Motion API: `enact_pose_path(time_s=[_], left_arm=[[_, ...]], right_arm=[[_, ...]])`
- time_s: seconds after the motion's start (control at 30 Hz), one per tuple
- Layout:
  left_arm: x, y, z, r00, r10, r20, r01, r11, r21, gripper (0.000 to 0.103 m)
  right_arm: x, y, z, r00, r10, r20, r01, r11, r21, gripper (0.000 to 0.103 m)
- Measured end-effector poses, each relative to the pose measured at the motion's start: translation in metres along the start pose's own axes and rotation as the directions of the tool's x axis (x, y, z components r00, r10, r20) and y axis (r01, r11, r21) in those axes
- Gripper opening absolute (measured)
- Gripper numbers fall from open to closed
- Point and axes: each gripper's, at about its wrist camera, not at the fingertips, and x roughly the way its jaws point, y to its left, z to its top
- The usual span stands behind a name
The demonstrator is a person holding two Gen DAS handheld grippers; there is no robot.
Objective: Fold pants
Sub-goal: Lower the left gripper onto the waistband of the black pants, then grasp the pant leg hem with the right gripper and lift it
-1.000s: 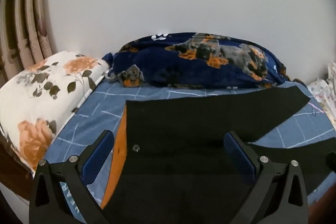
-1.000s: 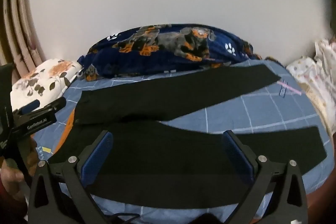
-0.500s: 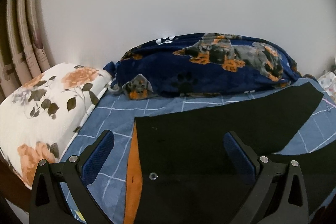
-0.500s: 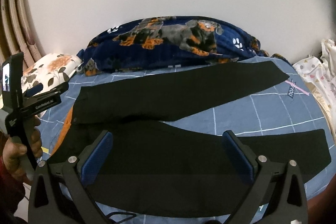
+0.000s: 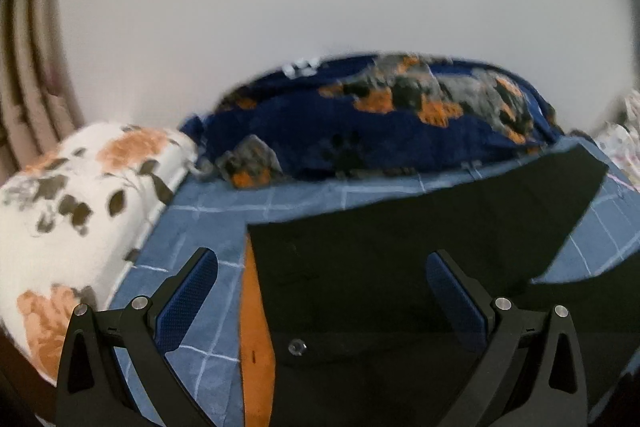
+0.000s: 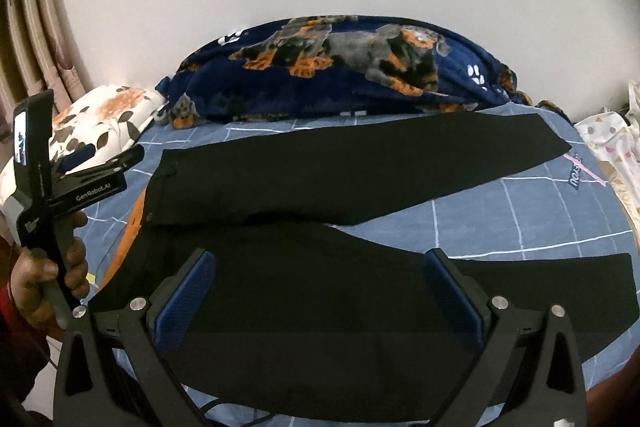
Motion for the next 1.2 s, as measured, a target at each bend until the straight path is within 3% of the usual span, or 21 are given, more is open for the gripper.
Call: enact_pose_path(time_s=[0.07, 0.2, 0.27, 0.3, 0.33, 0.43, 0.67, 0.83, 1.1, 1.2], left_arm=[[0.014, 0.005, 0.002, 0.996, -0.063, -0.068, 0.063, 0.998, -0.005, 0.103], [0.039, 0.034, 0.002, 0.985, -0.127, -0.116, 0.123, 0.992, -0.043, 0.103], [0.054, 0.061, 0.002, 0.973, -0.191, -0.128, 0.180, 0.979, -0.092, 0.097], [0.061, 0.072, 0.002, 0.967, -0.218, -0.134, 0.204, 0.973, -0.106, 0.086], [0.075, 0.087, 0.003, 0.954, -0.251, -0.167, 0.230, 0.964, -0.131, 0.075], [0.108, 0.115, 0.001, 0.908, -0.330, -0.257, 0.287, 0.939, -0.188, 0.072], [0.150, 0.123, 0.006, 0.886, -0.349, -0.306, 0.329, 0.937, -0.116, 0.072], [0.196, 0.129, 0.007, 0.832, -0.395, -0.388, 0.342, 0.918, -0.202, 0.072], [0.214, 0.135, 0.010, 0.827, -0.417, -0.377, 0.337, 0.904, -0.262, 0.071], [0.215, 0.124, 0.015, 0.832, -0.410, -0.374, 0.340, 0.909, -0.241, 0.053]], right_arm=[[0.004, 0.002, 0.000, 1.000, 0.003, -0.007, -0.003, 1.000, -0.002, 0.103], [0.011, 0.001, -0.001, 1.000, 0.006, -0.029, -0.006, 1.000, -0.003, 0.103], [0.013, 0.001, -0.002, 0.999, 0.005, -0.035, -0.006, 1.000, -0.002, 0.103], [0.015, -0.001, -0.002, 0.999, 0.005, -0.039, -0.005, 1.000, 0.002, 0.103], [0.017, -0.002, -0.002, 0.999, 0.006, -0.042, -0.006, 1.000, 0.007, 0.103], [0.022, -0.006, -0.003, 0.999, 0.010, -0.053, -0.009, 1.000, 0.027, 0.103], [0.038, -0.010, -0.007, 0.995, 0.020, -0.099, -0.014, 0.998, 0.059, 0.103], [0.045, -0.006, -0.010, 0.993, 0.016, -0.119, -0.010, 0.999, 0.050, 0.103], [0.053, -0.013, -0.013, 0.989, 0.023, -0.145, -0.011, 0.996, 0.083, 0.103], [0.059, -0.015, -0.015, 0.985, 0.045, -0.167, -0.026, 0.993, 0.114, 0.103]])
